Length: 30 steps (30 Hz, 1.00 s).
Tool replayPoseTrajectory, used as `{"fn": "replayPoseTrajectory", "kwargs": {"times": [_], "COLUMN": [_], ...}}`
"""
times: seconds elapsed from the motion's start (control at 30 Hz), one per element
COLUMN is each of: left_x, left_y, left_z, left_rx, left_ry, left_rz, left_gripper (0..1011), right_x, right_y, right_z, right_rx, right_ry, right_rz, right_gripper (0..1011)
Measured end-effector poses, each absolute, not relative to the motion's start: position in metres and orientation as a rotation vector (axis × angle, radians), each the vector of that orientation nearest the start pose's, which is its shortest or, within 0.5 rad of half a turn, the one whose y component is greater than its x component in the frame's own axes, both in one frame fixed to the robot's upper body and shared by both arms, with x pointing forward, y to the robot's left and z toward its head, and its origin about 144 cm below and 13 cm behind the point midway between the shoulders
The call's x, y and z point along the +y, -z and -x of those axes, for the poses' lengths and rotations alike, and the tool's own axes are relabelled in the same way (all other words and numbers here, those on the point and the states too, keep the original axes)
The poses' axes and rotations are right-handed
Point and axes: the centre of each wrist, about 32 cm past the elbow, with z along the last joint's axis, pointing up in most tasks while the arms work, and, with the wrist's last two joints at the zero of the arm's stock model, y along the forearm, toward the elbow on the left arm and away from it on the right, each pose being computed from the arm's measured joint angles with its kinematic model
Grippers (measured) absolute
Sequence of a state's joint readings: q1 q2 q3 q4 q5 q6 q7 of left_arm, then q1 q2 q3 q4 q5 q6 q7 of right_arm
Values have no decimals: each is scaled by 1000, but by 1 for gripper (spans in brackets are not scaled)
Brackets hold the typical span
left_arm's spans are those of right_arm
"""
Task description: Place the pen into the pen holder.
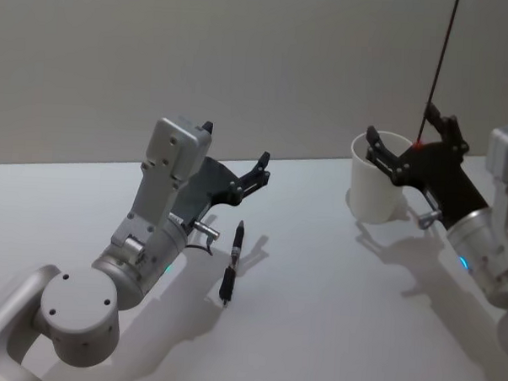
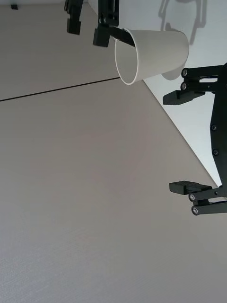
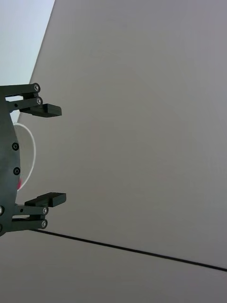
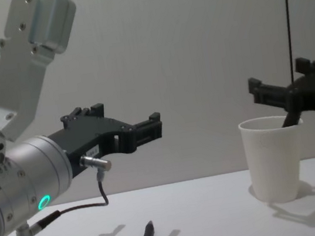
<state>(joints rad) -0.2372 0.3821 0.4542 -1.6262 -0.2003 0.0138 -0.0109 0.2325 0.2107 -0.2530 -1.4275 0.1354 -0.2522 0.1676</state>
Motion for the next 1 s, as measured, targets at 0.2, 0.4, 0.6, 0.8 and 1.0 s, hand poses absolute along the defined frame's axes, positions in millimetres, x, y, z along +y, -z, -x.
{"fn": "replayPoseTrajectory", "kwargs": {"times": [0.2, 0.4, 0.6, 0.8, 1.0], "left_x": [198, 198, 198, 198, 198], "left_y": [-1204, -1204, -1204, -1204, -1204], "left_z": [-492, -492, -492, -492, -492], "left_rx": [-268, -268, -268, -268, -268], "left_ry": [-1124, -1124, -1124, -1124, -1124], "left_rz": [-61, -61, -61, -61, -61], "left_gripper": [1001, 1001, 1001, 1001, 1001], "right_x": [-226, -230, -234, -236, -237], "right_y": [-1174, -1177, -1182, -1186, -1189], "right_z": [-498, -483, -466, -451, -444], "right_rx": [-242, -195, -142, -98, -76], "right_ry": [1193, 1208, 1221, 1228, 1230], "right_rz": [-107, -87, -62, -39, -27], "right_gripper": [1001, 1001, 1001, 1001, 1001]}}
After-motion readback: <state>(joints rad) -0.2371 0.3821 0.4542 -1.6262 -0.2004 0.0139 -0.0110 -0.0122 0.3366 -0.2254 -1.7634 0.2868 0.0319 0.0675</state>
